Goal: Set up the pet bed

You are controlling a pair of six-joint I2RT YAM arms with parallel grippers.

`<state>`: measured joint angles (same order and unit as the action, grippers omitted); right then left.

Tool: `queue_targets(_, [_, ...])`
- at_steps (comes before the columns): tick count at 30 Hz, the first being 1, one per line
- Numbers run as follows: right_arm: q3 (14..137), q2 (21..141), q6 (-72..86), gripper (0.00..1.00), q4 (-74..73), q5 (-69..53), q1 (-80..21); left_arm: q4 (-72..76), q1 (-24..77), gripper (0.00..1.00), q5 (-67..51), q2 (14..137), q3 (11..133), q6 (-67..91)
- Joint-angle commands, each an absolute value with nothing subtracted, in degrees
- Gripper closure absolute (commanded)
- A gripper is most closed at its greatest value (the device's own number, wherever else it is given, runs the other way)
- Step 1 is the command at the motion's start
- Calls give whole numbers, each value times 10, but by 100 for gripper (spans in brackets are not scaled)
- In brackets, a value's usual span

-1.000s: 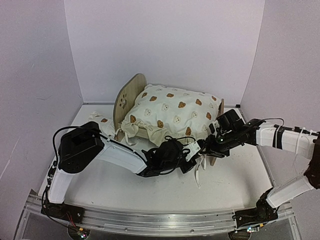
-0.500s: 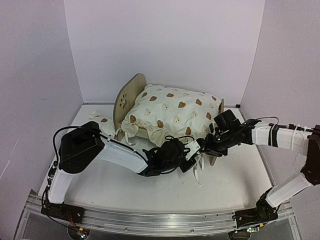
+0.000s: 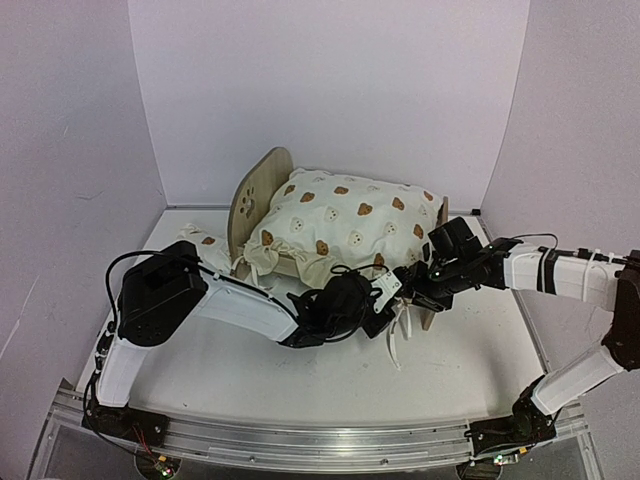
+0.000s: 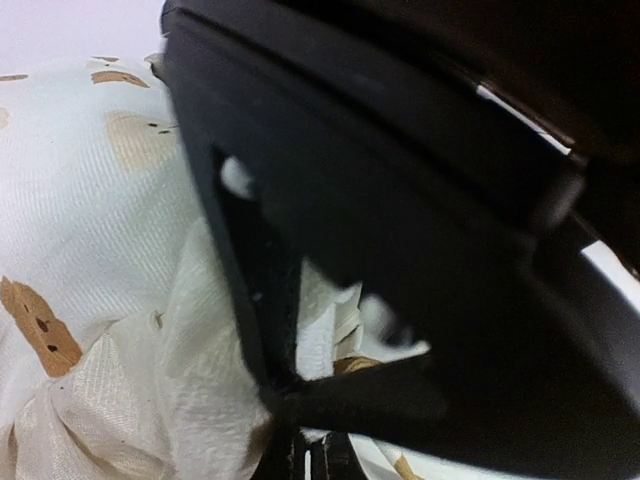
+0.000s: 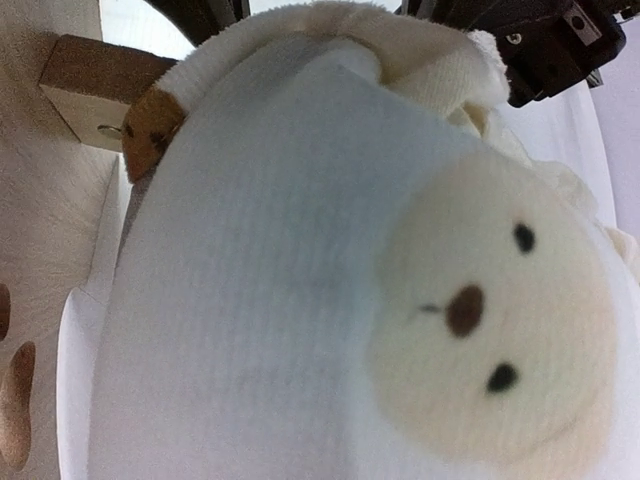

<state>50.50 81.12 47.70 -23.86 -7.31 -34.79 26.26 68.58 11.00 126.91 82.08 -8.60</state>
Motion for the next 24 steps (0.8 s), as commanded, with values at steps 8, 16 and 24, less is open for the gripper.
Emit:
queue_targets(8, [519, 843, 523, 68, -202, -51, -371, 248, 711, 100, 79, 1290, 877, -111])
queue_targets(16, [481, 815, 515, 100, -183, -42, -371, 244, 710, 100, 77, 1293, 869, -77])
queue_targets(24, [451, 796, 408, 100, -185, -36, -370, 245, 707, 100, 53, 1274, 835, -41])
